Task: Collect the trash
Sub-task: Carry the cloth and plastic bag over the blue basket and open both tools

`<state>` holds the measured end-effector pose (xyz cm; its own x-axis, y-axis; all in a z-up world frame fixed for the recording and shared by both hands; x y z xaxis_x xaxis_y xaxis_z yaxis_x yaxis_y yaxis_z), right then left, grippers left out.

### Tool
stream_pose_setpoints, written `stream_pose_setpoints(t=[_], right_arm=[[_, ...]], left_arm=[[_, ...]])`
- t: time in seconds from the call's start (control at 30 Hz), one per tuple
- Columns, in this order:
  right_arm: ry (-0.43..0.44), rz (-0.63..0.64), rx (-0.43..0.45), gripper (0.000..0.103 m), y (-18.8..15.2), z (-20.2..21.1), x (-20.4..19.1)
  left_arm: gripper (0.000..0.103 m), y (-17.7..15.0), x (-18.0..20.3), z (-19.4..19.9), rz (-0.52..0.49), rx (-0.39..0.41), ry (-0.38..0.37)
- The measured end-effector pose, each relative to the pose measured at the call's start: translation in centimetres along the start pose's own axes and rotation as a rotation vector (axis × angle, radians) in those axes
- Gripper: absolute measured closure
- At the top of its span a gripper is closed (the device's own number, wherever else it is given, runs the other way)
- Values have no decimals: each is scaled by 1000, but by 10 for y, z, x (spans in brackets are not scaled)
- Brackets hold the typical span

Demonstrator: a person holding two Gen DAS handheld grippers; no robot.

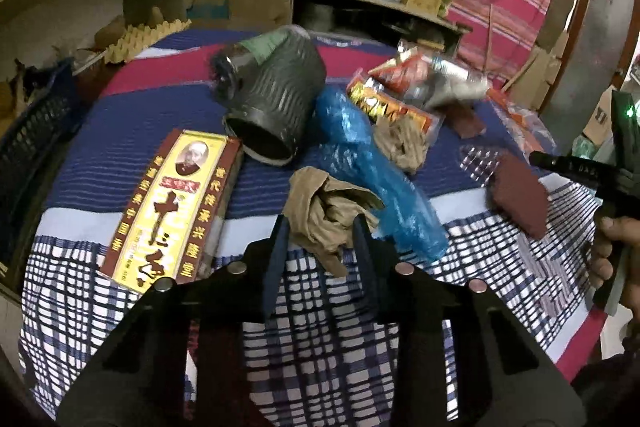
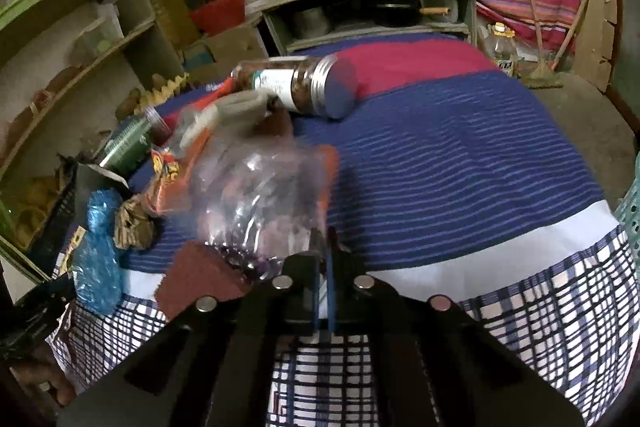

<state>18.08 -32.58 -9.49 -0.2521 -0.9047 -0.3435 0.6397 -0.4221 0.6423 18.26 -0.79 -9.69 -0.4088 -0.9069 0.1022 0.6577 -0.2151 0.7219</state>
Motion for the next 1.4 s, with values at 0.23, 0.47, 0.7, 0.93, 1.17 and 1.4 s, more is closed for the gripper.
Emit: stream_pose_setpoints(t=[0.23, 0.47, 0.7, 0.93, 1.17, 1.4], right_arm=[[19, -11, 79, 101, 0, 35, -2], [-15, 43, 200, 101, 5, 99, 4], [-121, 56, 257, 101, 9, 165, 71], [-279, -31, 317, 101, 9, 243, 193], [-385, -117, 293, 101, -2, 270, 294], [-406, -173, 246, 101, -13, 253, 351]], left_arm=[[72, 11, 2, 28, 23, 94, -4], [72, 36, 21, 75, 11, 207, 15], [72, 67, 107, 89, -29, 260, -87], [72, 83, 266, 57, -93, 231, -282], [72, 72, 410, -3, -171, 123, -434], [72, 58, 488, -63, -223, 23, -513]])
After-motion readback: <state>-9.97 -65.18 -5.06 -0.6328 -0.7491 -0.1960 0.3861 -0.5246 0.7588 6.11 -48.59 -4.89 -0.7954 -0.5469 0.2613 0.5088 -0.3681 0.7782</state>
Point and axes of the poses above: each gripper's, at about its wrist camera, not at the fingertips, and z roughly against the way its jaws point, x to its right, y to its top, the point moved 3 cm from there along -z, roughly the way its jaws point, and after that the axes turned 5 degrees about -z, right-handed, at the moved point
